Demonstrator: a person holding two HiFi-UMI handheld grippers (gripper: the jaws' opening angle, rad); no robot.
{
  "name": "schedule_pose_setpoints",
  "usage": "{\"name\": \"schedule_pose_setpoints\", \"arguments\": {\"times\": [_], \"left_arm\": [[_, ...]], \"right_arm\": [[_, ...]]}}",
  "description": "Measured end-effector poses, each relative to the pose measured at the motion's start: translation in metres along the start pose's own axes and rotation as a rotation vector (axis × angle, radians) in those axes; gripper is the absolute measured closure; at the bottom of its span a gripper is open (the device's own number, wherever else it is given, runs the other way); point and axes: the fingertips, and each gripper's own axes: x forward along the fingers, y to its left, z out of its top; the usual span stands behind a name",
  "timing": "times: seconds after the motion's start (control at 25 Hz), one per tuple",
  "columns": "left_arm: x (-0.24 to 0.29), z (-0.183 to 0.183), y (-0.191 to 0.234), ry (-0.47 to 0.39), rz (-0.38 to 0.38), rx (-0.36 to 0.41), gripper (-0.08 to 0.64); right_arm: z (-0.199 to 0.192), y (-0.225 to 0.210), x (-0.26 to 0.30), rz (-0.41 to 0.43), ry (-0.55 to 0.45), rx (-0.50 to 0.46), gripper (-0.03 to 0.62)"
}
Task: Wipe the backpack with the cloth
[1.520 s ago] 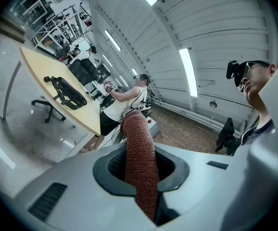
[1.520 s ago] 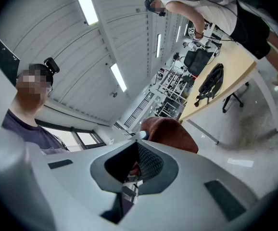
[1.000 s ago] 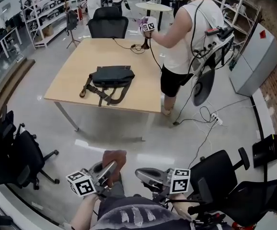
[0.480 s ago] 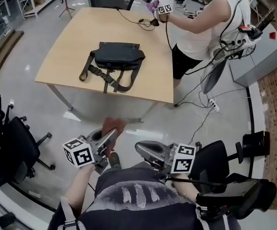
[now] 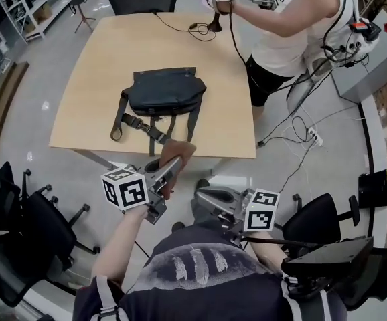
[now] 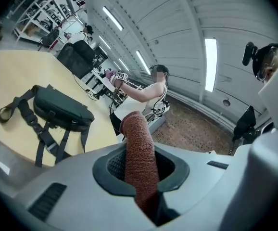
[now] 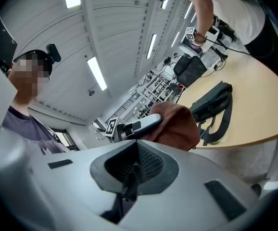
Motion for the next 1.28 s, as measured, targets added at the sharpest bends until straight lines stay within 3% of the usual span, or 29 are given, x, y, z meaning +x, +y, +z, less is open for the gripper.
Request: {"name": "schedule_pose_setpoints", "arguments": {"times": [0.32, 0.6, 0.92, 1.04, 1.2, 1.28], "left_arm": [[0.147, 0.065, 0.077, 0.189, 0.118, 0.114, 0.505], [0.258, 0.103, 0.149, 0.340, 0.219, 0.209, 0.505], [0.302, 0.102, 0.258, 0.611, 0.453, 0.491, 0.505], [0.306, 0.083, 0.270, 0.708, 0.454, 0.595, 0.505], [0.305, 0.083, 0.276, 0.746, 0.378, 0.669, 0.505], [0.295, 0.085, 0.284, 0.767, 0.376, 0.711, 0.505]], "right_arm": [[0.103, -0.106, -0.002, 0.039, -0.009, 0.045, 0.591], [0.150, -0.161, -0.011, -0.001, 0.039, 0.048, 0.591], [0.166, -0.189, -0.005, -0.136, -0.020, 0.064, 0.591], [0.165, -0.196, -0.003, -0.184, -0.028, 0.066, 0.591], [0.171, -0.198, 0.029, -0.182, 0.010, 0.046, 0.591], [0.173, -0.199, 0.046, -0.178, 0.050, 0.031, 0.591]]}}
